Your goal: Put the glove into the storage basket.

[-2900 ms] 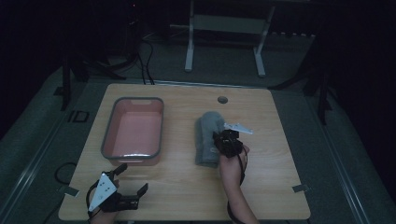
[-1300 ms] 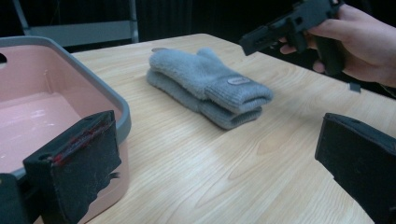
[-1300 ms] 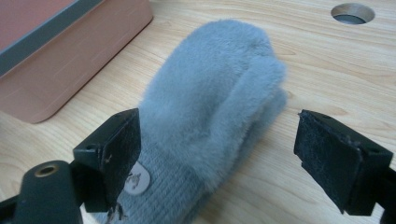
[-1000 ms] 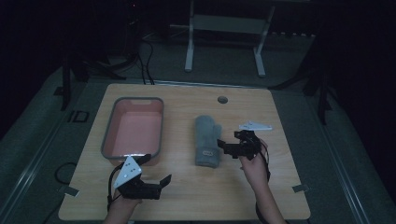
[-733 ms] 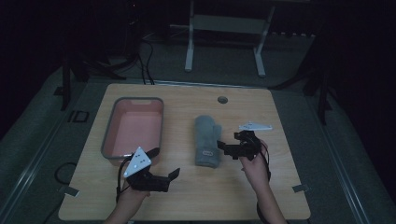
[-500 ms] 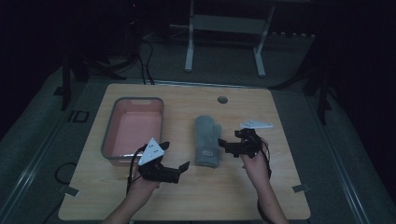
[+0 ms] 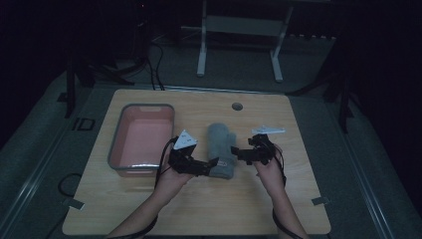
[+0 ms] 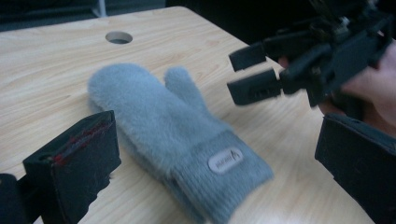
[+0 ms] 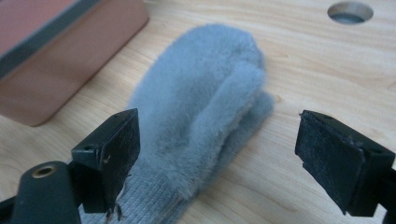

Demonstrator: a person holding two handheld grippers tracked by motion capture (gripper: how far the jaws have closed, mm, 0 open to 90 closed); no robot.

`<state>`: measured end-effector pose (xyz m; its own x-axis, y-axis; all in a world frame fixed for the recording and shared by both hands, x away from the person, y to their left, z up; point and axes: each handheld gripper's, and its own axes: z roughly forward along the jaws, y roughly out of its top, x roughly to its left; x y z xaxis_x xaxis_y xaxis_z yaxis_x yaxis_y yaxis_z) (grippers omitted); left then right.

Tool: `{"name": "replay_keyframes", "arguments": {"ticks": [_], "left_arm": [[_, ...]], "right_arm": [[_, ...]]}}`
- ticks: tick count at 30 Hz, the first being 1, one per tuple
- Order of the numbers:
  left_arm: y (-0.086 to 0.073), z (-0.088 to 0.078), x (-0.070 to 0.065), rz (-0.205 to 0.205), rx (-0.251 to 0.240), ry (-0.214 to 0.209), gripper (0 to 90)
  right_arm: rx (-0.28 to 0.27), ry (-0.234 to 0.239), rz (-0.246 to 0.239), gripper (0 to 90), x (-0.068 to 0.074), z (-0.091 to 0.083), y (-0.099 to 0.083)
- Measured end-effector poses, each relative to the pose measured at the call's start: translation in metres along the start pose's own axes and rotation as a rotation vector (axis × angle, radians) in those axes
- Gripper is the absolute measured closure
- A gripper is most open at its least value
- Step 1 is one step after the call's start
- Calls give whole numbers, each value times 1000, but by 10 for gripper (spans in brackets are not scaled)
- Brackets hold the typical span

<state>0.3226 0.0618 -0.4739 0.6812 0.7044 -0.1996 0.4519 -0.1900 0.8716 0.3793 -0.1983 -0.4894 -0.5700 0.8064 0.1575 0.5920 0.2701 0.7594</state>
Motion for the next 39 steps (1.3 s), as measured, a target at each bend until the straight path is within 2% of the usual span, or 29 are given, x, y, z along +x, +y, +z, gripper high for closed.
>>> {"name": "replay_keyframes", "arguments": {"ticks": [1, 3, 5, 6, 7, 9, 10, 11, 13, 14, 15, 17, 18, 20, 23, 25, 26, 28, 32, 35, 36, 37, 38, 39], "left_arm": [[3, 7, 0, 9, 10, 19, 3], [5, 16, 2, 0, 22, 23, 3], [7, 27, 4, 2, 46, 40, 4], [7, 31, 5, -1, 58, 59, 40], [8, 37, 6, 1, 74, 70, 76], [8, 46, 8, 22, 101, 99, 77], [7, 49, 11, 6, 105, 97, 158], [6, 52, 15, -25, 109, 106, 158], [6, 60, 23, -81, 141, 113, 159], [6, 63, 28, -107, 155, 110, 159], [6, 65, 30, -120, 166, 120, 172], [4, 71, 37, -164, 202, 123, 192], [3, 73, 40, -186, 221, 129, 193], [0, 78, 46, -206, 259, 129, 193], [-6, 85, 53, -217, 298, 123, 212], [-10, 90, 55, -220, 314, 101, 235], [-11, 92, 55, -213, 322, 104, 235], [-13, 96, 57, -222, 323, 83, 236], [-16, 102, 61, -237, 339, 67, 247], [-17, 105, 62, -231, 345, 54, 278], [-18, 106, 64, -236, 347, 32, 278], [-19, 106, 65, -233, 349, 17, 322], [-19, 107, 66, -230, 351, 15, 322], [-20, 109, 67, -242, 349, -2, 381]], "right_arm": [[4, -21, 1, 130, 0, 2, -1], [18, -14, 1, 106, 0, 6, -2], [29, -15, 9, 118, -1, 10, -2], [37, -8, 12, 129, -1, 12, -3], [42, -35, 13, 193, -3, 15, -2], [48, -29, 16, 222, -5, 16, -2], [57, -43, 16, 341, -6, 18, 0], [57, -43, 16, 341, -6, 18, 0], [74, -21, 35, 410, -8, 23, 2], [74, -21, 35, 410, -8, 23, 2], [96, 11, 49, 448, -9, 29, 2], [109, 13, 53, 448, -8, 32, 2], [138, 13, 61, 447, -9, 39, 0], [145, 14, 67, 442, -10, 42, -2], [180, 24, 87, 427, -13, 52, -6], [192, 31, 93, 425, -14, 55, -8], [192, 31, 93, 425, -14, 55, -8], [207, 39, 97, 418, -15, 60, -9], [218, 48, 95, 411, -16, 64, -9], [231, 68, 99, 406, -18, 67, -10], [231, 68, 99, 406, -18, 67, -10], [239, 80, 115, 413, -20, 70, -10], [239, 80, 115, 413, -20, 70, -10], [238, 96, 107, 487, -20, 71, -10]]}}
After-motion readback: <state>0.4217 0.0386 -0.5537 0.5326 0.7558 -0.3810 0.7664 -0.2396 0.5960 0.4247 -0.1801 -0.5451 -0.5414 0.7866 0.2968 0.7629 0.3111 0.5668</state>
